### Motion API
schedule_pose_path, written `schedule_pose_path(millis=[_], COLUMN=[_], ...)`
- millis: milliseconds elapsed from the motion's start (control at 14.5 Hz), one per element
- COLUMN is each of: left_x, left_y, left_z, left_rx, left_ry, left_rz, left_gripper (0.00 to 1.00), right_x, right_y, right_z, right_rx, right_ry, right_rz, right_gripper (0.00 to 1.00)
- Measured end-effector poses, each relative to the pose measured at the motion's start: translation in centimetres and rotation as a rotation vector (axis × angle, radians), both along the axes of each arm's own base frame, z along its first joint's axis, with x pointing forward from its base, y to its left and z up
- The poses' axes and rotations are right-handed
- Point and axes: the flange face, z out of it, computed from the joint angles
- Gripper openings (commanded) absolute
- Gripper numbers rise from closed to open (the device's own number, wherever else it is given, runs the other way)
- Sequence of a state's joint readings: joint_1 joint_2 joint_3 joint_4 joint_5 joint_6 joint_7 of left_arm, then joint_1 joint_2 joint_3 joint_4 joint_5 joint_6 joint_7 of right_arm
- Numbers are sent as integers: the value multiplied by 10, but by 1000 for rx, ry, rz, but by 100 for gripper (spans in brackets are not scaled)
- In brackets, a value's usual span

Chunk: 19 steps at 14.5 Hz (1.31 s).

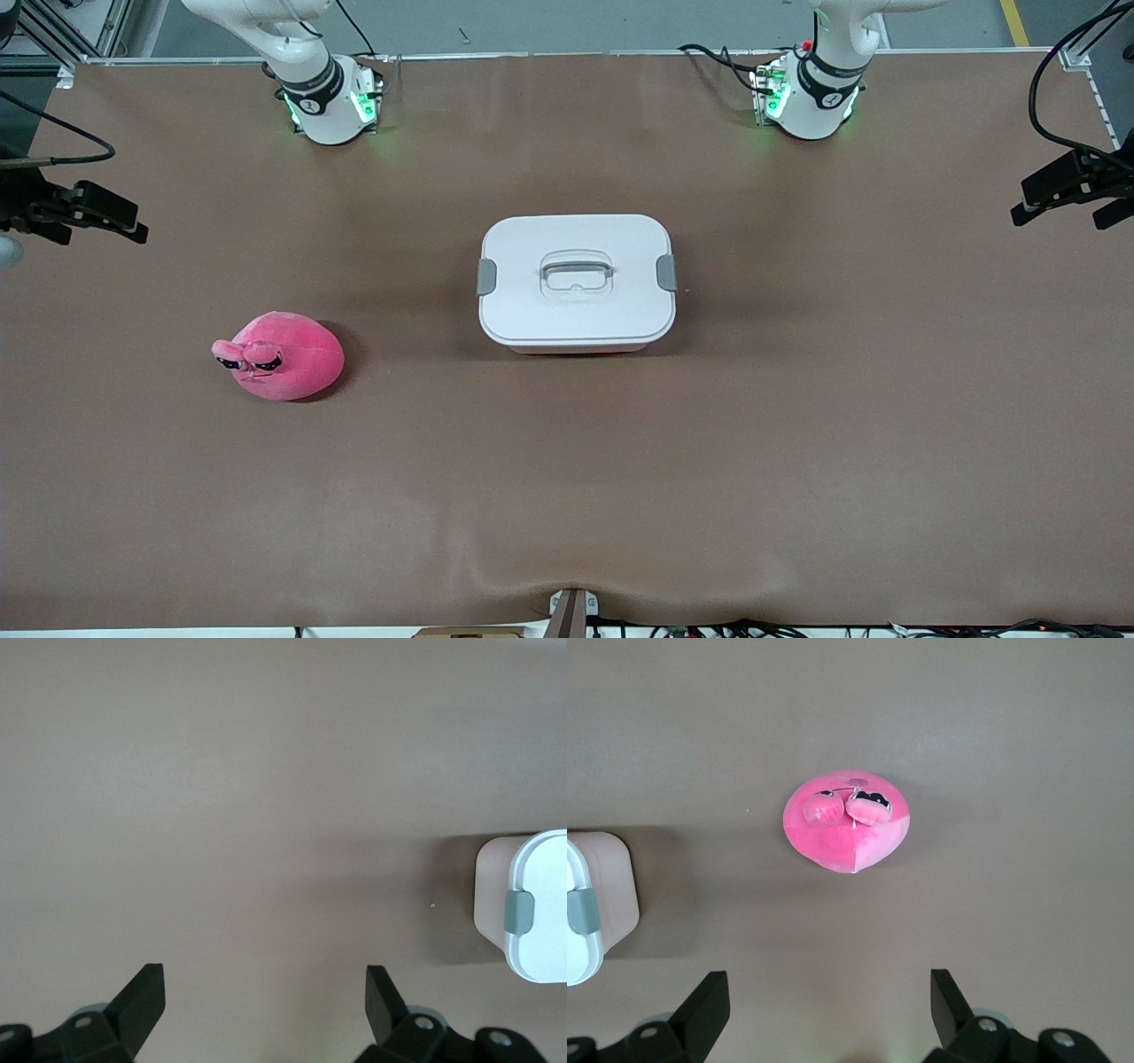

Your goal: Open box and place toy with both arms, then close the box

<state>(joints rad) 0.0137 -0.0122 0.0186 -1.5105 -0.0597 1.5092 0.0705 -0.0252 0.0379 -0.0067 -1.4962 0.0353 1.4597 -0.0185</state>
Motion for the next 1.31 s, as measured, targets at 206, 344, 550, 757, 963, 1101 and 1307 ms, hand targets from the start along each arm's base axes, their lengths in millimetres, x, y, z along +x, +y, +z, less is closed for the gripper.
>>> schedule_pose_path(millis=[206,344,550,757,963,1101,1307], left_x=[0,1,8,21,42,53,67], left_y=[-4,-2,10,24,36,34,30], left_z=[0,-2,-15,-31,-49,-55,-64], left_rx=[0,0,-1,-1,-2,-1,0], left_ry=[2,5,29,51,61,43,5], left_rz=[-7,-4,17,43,62,59,90], left_gripper=[100,100,100,100,100,100,100], right_x=[0,0,0,0,0,0,1], right_y=[0,0,0,0,0,0,0], right_z=[0,0,0,0,0,0,-1], right_rx=[0,0,0,0,0,0,0], right_ry=[0,0,0,0,0,0,2], right_rz=[0,0,1,0,0,0,0], right_gripper=[100,100,100,100,100,100,100])
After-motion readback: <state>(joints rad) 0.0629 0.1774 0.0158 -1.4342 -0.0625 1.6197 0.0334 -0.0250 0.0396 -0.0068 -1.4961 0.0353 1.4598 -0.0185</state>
